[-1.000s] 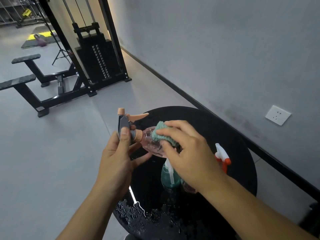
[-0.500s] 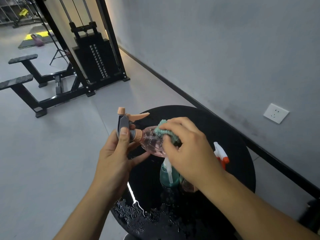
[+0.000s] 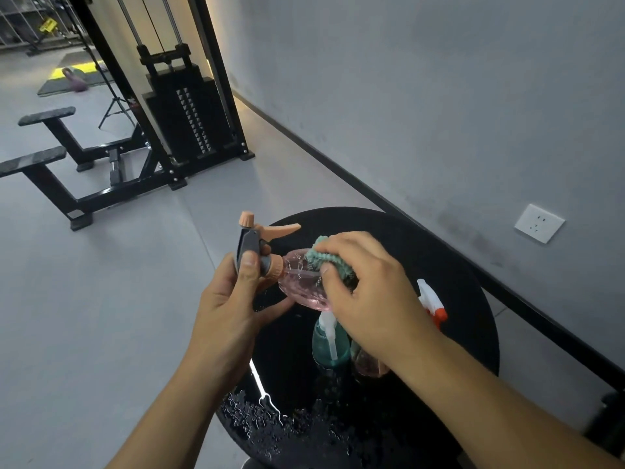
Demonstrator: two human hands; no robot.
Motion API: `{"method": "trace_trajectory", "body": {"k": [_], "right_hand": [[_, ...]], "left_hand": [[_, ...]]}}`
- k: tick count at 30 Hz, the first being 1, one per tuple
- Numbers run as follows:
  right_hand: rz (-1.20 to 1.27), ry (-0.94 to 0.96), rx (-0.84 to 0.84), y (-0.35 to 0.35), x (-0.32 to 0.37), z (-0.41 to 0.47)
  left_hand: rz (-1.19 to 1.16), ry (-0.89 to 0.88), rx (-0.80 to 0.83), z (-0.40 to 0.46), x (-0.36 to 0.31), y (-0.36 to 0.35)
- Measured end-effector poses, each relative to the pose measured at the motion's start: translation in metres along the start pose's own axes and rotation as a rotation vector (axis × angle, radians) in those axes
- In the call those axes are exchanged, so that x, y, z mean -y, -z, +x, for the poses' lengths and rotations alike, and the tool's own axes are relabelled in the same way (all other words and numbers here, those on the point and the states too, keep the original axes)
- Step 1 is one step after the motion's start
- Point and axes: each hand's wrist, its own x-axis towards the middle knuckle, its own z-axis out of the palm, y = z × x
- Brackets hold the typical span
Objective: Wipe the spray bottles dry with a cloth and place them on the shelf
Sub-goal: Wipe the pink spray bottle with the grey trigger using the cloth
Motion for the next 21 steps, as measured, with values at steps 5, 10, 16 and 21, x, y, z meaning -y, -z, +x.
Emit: {"method": "trace_trajectory", "body": {"k": [5,10,16,21], "right_hand": [[0.001,0.039,0.037,-0.002,0.003,-0.002],[0.091,-0.082,-0.021,0.004,-0.004,0.002],[0.231,-0.090,-0.065,0.002,-0.006,0.003],[0.291,-0.096,-0.127,-0.003,-0.006,0.000]], "left_hand": [[0.001,-0.007,-0.005,-0.001,-0.001,-0.001],[-0.054,-0.033,-0.060,0.002,-0.009,0.003],[-0.088,-0.007,-0.082,0.002,-0.010,0.002],[-0.077,0.010,-0.107,0.002,-0.008,-0.001]]}}
